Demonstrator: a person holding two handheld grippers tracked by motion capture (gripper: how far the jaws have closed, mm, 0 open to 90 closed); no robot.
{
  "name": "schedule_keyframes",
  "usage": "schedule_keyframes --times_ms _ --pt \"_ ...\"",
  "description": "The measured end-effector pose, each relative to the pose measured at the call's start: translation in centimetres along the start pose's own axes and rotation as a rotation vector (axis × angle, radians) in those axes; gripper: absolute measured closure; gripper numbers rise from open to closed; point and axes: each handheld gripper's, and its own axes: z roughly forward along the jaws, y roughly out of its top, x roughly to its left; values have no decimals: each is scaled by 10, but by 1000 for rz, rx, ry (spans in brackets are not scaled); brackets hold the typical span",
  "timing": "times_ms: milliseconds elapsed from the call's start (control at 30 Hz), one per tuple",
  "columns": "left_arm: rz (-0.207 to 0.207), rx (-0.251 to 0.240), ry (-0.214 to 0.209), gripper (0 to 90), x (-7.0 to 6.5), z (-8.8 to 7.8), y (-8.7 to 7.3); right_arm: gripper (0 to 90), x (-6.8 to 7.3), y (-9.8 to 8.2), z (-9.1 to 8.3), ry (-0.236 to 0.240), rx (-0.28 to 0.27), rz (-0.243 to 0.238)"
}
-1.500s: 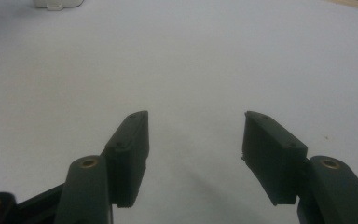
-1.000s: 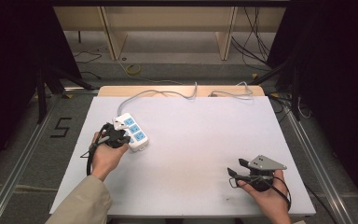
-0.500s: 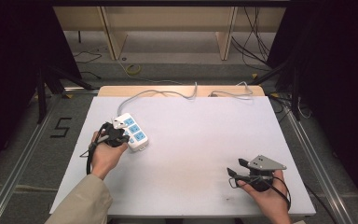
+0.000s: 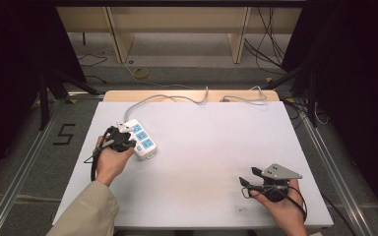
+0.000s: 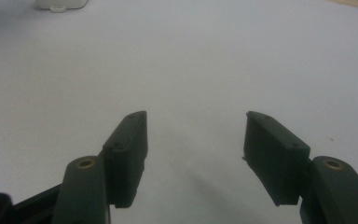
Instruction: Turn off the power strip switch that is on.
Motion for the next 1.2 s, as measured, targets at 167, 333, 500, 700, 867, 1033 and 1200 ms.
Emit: schedule_keyframes --times_ms 167,333,500,700,867,1033,1200 --pt "-8 -1 -3 897 -1 0 3 392 1 0 2 5 -3 5" --pt "-13 0 3 897 1 0 6 390 1 0 1 5 -3 8" --pt "-18 11 12 897 4 -1 8 390 1 0 2 8 -2 3" --pt "-27 20 17 897 7 0 9 390 1 0 2 9 -1 2" --pt "-27 22 25 897 10 2 12 391 1 0 2 9 -3 0" --pt "-17 28 41 897 13 3 14 391 1 0 2 8 -3 -1" --pt "-15 31 43 897 15 6 15 391 1 0 2 8 -4 0"
